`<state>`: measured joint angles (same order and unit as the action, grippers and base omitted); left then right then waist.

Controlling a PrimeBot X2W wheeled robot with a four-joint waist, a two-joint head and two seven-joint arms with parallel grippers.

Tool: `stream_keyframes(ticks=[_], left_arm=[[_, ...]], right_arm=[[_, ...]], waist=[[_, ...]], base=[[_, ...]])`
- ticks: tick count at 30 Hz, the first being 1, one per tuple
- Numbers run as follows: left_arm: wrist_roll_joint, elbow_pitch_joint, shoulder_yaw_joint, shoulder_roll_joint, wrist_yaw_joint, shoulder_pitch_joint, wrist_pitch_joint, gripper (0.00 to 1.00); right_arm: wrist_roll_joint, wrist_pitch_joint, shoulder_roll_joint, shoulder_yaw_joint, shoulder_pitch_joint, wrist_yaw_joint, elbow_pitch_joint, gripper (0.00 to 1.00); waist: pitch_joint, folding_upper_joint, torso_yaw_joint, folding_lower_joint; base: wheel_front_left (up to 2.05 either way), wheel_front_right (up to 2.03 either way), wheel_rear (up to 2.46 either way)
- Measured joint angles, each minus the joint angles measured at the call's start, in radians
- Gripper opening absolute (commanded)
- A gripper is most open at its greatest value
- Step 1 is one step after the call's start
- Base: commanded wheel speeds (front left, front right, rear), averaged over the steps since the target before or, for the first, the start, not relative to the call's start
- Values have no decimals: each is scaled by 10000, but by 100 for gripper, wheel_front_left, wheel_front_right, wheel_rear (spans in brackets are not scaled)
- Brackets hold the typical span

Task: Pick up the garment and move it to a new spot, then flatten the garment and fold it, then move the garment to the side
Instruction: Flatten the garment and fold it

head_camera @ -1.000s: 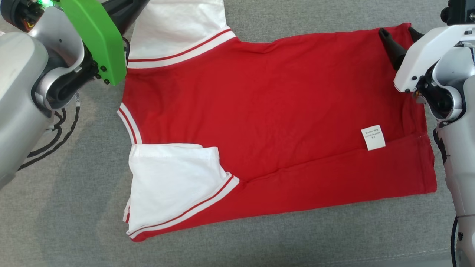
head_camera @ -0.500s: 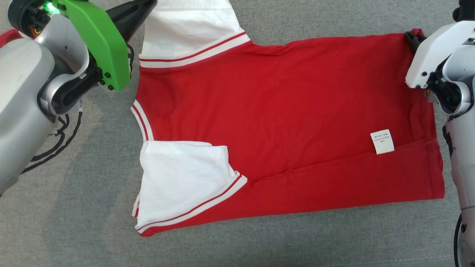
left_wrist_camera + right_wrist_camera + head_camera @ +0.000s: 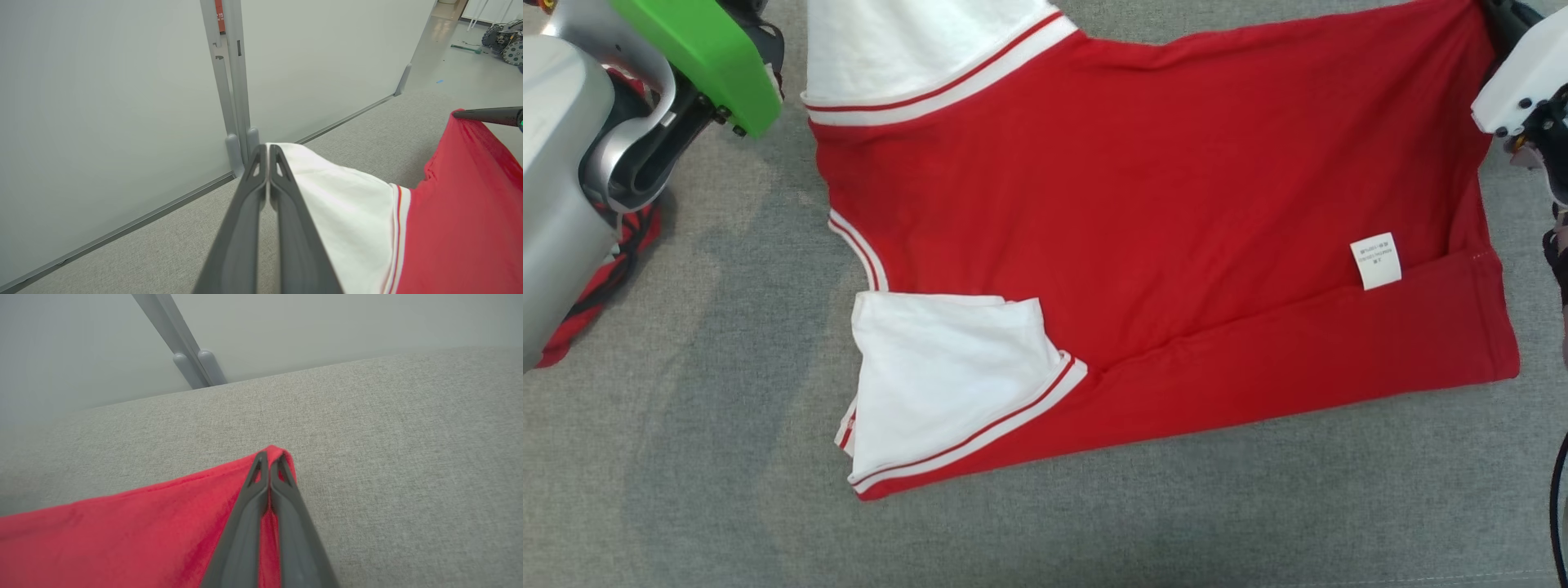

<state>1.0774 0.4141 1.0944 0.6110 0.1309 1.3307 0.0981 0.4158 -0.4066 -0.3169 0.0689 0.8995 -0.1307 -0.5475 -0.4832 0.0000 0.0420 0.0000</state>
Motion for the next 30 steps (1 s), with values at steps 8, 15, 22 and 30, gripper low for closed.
stream_keyframes(ticks=[8, 15, 22, 30], left_arm=[[483, 153, 481, -159, 0, -2, 608, 0], [1093, -759, 809, 209, 0, -918, 986, 0], [1267, -1916, 961, 644, -167, -2174, 1327, 0], [1346, -3229, 1064, 995, -978, -4326, 1586, 0]], right_arm=[[665, 127, -422, -48, -147, 0, 255, 0], [1425, 127, -805, 190, -1407, 0, 813, 0], [1979, 128, -1149, 433, -2791, 0, 1576, 0], [2203, 276, -1151, 746, -4671, 0, 2360, 0]], waist=[[57, 0, 293, 1], [459, 0, 609, 0], [880, 0, 1074, 0], [1511, 0, 1382, 0]], base=[[0, 0, 0], [0, 0, 0], [0, 0, 0], [0, 0, 0]])
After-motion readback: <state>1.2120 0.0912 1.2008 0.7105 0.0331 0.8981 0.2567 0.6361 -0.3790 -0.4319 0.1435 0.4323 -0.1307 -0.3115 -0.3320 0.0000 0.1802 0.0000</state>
